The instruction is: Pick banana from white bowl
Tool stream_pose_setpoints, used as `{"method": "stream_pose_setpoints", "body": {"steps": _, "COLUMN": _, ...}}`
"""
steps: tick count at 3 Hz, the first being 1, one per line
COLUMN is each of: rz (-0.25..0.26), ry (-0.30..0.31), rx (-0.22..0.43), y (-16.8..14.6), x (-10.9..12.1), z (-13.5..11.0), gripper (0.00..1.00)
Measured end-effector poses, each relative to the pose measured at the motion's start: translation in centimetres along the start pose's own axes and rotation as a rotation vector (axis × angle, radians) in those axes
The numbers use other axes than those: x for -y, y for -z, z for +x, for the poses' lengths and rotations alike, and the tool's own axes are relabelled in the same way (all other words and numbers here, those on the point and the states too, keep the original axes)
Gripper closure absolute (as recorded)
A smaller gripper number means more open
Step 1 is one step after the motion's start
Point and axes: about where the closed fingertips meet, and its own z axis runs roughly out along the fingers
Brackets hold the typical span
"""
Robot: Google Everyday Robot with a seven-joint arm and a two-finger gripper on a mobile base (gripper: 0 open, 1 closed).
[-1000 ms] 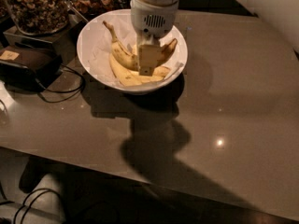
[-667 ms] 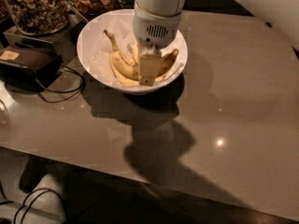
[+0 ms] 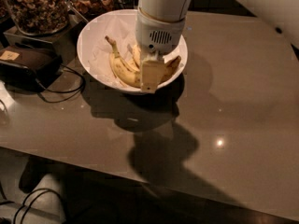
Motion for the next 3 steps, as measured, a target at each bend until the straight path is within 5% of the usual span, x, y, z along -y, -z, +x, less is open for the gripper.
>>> {"method": "stream_pose_setpoints", "body": {"steps": 2, "rz": -0.063, "ry": -0.091, "rx": 0.042, "y": 0.5, "x": -6.3, "z": 2.7, "gripper": 1.00}}
{"method": "stream_pose_setpoints", "body": {"steps": 3, "rz": -0.060, "ry": -0.091, "rx": 0.045, "y": 0.5, "x": -6.2, "z": 2.6, "gripper": 1.00}}
